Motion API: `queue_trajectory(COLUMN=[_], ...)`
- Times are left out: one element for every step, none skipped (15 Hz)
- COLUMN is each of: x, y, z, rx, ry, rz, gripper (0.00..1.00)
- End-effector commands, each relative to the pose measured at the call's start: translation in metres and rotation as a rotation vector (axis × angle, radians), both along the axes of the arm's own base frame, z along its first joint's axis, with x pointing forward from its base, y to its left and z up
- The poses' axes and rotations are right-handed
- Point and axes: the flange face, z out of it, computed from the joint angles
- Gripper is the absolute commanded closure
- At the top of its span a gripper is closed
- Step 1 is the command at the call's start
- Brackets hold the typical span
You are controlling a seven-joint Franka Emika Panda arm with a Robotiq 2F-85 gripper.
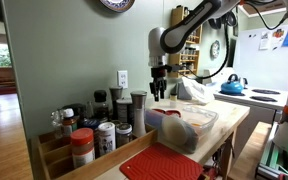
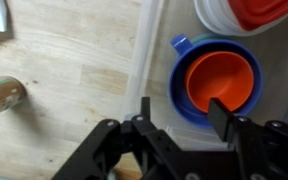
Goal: Put the blue cup and red cup inside the container
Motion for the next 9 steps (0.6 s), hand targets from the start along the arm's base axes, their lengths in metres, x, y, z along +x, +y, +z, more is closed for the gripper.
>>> queue_trajectory(x=[-0.015,-0.018,-0.022,-0.025,-0.027,-0.030,-0.034,-0.037,-0.040], y=[-0.053,-0.070,-0.073,-0.085,-0.101,-0.113,-0.122,-0.134,-0.150], z=[0.058,0.073,0.085,0.097,0.107,0.116,0.123,0.128,0.130], rx=[0.029,0.059,0.086,0.115,0.141,0.170,0.199,0.225,0.248], ry=[0.021,0.011,0.013,0.001,-0.002,-0.015,-0.024,-0.027,-0.031], rz=[0.051,0.093,0.139,0.178,0.208,0.242,0.284,0.320,0.351], gripper=[0.05,0.00,0.00,0.00,0.00,0.00,0.00,0.00,0.00])
